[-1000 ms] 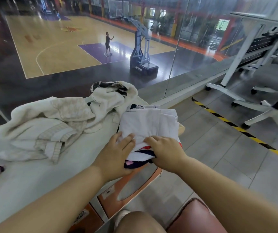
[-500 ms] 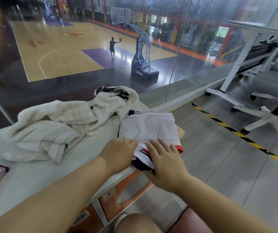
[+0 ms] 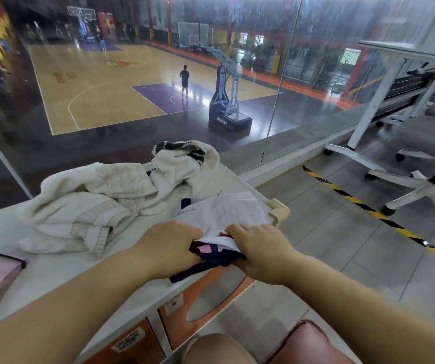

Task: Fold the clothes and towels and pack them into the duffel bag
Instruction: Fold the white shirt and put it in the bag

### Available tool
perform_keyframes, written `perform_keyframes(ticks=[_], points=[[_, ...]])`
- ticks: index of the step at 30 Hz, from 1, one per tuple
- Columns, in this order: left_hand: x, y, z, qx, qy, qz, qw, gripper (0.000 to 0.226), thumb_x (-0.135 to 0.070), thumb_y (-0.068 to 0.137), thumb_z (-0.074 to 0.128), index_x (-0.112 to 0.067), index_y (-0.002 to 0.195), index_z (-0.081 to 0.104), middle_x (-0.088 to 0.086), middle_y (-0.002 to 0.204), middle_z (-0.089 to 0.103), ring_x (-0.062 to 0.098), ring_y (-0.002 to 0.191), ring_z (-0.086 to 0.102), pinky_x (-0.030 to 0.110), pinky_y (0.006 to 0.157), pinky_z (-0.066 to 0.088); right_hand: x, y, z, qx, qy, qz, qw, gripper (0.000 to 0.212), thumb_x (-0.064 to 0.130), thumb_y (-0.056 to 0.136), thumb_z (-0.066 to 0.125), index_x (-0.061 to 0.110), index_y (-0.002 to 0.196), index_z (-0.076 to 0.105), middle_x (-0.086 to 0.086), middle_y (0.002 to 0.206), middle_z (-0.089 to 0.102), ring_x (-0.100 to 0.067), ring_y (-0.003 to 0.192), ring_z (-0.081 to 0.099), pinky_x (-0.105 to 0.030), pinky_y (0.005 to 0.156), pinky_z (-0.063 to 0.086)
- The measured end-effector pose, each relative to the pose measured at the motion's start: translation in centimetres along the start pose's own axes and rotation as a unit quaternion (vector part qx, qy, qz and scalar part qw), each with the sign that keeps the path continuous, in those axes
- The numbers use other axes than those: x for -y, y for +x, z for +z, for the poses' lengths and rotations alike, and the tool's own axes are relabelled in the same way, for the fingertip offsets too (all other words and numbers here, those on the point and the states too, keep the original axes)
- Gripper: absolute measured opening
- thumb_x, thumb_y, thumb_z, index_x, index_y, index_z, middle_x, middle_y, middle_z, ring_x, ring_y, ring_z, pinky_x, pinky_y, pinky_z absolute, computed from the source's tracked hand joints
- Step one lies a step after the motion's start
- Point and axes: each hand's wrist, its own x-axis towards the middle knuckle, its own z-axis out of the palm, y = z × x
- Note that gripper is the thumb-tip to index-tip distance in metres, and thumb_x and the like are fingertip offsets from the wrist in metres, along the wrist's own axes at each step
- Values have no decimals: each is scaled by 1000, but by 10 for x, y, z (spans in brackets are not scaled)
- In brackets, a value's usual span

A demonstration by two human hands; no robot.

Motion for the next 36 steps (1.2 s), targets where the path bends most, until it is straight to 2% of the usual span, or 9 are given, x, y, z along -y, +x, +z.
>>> perform_keyframes(ticks=[4, 7, 12, 17, 21, 23, 26, 30, 36], points=[[-3, -13, -15, 47, -129, -1, 990, 22, -45, 81, 61, -25, 75, 53, -7, 73, 59, 9, 66, 54, 26, 60, 41, -8, 12, -25, 117, 107, 23, 987, 34, 34, 79, 67, 23, 108, 53, 1, 101, 62, -19, 90, 56, -35, 80, 48], [-1, -18, -23, 94, -208, -19, 973, 51, -59, 60, 74, -39, 103, 56, -15, 95, 64, 3, 86, 61, 28, 78, 53, -14, 22, -32, 161, 167, 32, 972, 31, 30, 75, 73, 24, 99, 54, 7, 99, 60, -17, 90, 55, -30, 80, 46], [16, 5, -20, 90, -259, -50, 960, 37, -36, 72, 73, -37, 107, 60, -13, 101, 68, 8, 92, 63, 31, 83, 52, -20, 48, -39, 208, 178, 27, 961, 38, 32, 74, 76, 24, 102, 51, 7, 100, 57, -18, 93, 54, -26, 76, 42], [35, 27, -23, 145, -406, -75, 899, 28, -11, 81, 68, -28, 103, 67, -3, 103, 72, 16, 96, 68, 32, 85, 54, -31, 74, -37, 179, 134, 71, 972, 93, 46, 61, 81, 30, 137, 30, 4, 127, 35, -23, 111, 45, -41, 95, 46], [42, 41, -23, 134, -417, -118, 891, 33, -19, 80, 71, -22, 110, 57, 0, 104, 68, 16, 90, 67, 31, 74, 57, -39, 94, -36, 247, 163, 130, 946, 120, 46, 56, 84, 36, 147, 6, 7, 145, 21, -29, 131, 33, -45, 101, 42], [49, 45, -24, 117, -382, -177, 899, 54, -35, 71, 79, -21, 113, 48, -2, 108, 62, 13, 90, 64, 25, 63, 54, -39, 104, -37, 289, 178, 143, 930, 114, 42, 56, 83, 29, 147, 17, 5, 145, 27, -30, 130, 36, -46, 100, 43], [62, 50, -20, 133, -293, -221, 921, 97, -61, 52, 80, -22, 131, 38, -6, 128, 44, 18, 112, 53, 29, 79, 49, -39, 119, -33, 339, 193, 118, 913, 74, 44, 40, 81, 20, 107, 64, -4, 115, 63, -28, 100, 63, -47, 86, 55], [67, 57, -18, 178, -331, -193, 906, 65, -59, 49, 81, -22, 100, 66, -3, 103, 71, 16, 94, 67, 34, 87, 53, -41, 128, -27, 339, 212, 112, 910, 47, 36, 39, 84, 16, 81, 72, -3, 90, 73, -28, 81, 71, -49, 78, 58], [63, 60, -15, 180, -398, -196, 878, 40, -35, 60, 85, -19, 91, 65, -2, 92, 73, 14, 83, 69, 25, 69, 53, -38, 127, -27, 300, 185, 104, 930, 44, 35, 40, 86, 23, 79, 69, 4, 82, 72, -22, 76, 70, -39, 72, 60]])
